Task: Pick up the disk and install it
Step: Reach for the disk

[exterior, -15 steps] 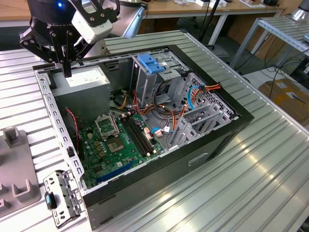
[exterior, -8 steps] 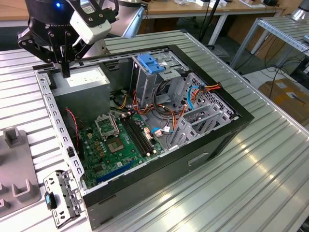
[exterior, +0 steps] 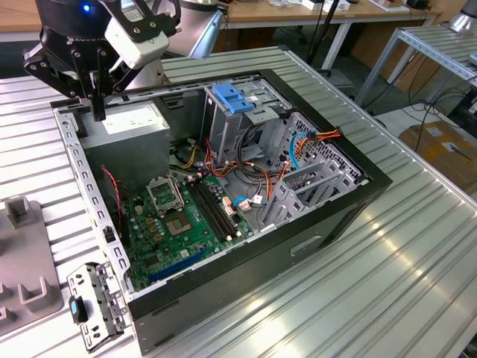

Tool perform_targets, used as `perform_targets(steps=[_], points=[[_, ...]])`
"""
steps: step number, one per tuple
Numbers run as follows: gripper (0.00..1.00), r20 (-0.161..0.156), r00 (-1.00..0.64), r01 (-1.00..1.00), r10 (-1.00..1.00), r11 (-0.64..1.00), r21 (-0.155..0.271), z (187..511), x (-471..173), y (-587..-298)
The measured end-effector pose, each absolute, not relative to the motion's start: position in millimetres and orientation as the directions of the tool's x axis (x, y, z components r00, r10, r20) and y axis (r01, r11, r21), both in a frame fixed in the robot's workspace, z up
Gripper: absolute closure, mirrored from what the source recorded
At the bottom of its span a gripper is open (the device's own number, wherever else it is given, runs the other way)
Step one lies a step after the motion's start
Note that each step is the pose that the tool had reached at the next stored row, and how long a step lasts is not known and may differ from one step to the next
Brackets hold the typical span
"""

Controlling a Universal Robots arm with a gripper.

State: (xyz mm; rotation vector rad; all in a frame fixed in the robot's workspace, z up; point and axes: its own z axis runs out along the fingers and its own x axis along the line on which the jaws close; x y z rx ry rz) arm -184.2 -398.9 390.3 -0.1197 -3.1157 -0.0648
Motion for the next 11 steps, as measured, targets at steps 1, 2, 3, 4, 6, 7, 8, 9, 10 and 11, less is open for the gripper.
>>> perform_targets(steps=[1,2,3,4,6,7,8,9,10,11], points=[[0.89,0.025,-0.997,0.077,0.076,0.996,0.041,390.3,-184.6,-398.9],[0.89,0.026,-0.997,0.077,0.076,0.996,0.041,390.3,-184.8,-398.9],[0.89,0.026,-0.997,0.077,0.076,0.996,0.041,390.2,-185.1,-398.9],[0.89,0.026,-0.997,0.077,0.076,0.996,0.040,390.2,-185.3,-398.9],[0.89,0.027,-0.997,0.077,0.076,0.996,0.040,390.1,-185.8,-398.9],[0.89,0.028,-0.997,0.077,0.076,0.996,0.040,390.1,-186.1,-398.9],[0.89,0.028,-0.997,0.077,0.076,0.996,0.040,390.1,-186.4,-398.9],[0.89,0.029,-0.997,0.077,0.076,0.996,0.040,390.1,-186.7,-398.9],[0.89,0.030,-0.997,0.077,0.076,0.996,0.040,390.1,-186.9,-398.9],[0.89,0.030,-0.997,0.077,0.076,0.996,0.040,390.0,-187.2,-398.9]])
